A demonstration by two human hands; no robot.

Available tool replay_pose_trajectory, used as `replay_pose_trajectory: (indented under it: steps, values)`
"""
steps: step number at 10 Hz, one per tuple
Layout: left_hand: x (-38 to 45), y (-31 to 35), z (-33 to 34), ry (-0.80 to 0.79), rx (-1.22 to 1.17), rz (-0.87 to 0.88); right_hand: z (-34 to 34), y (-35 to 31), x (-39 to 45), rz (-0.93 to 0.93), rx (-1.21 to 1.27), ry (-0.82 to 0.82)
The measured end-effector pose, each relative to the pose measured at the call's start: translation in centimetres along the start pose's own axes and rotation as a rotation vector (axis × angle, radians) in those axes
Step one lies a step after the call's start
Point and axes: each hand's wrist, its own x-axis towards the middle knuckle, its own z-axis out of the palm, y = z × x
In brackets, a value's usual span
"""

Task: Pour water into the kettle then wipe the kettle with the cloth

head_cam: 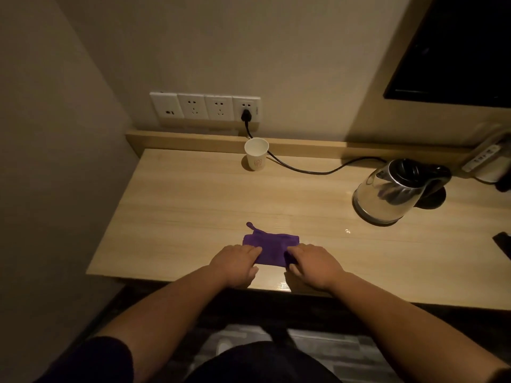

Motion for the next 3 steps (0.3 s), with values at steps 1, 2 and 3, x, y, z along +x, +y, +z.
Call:
replay_pose_trajectory:
  steps: [1,2,3]
  values:
    - [-0.4,0.4,-2.5,-0.088,-0.119,-0.044,-3.0,-0.6,0.6,0.057,0.07,-0.102]
    - [-0.6,0.8,-4.9,-0.18,-0.238,-0.087,-5.4,-1.1,1.6,0.072,0.138,-0.342]
    - [-1.2,0.8,-6.3,-0.484,-0.402,-0.172,-6.1,-1.5,1.3,0.187,0.291,-0.755]
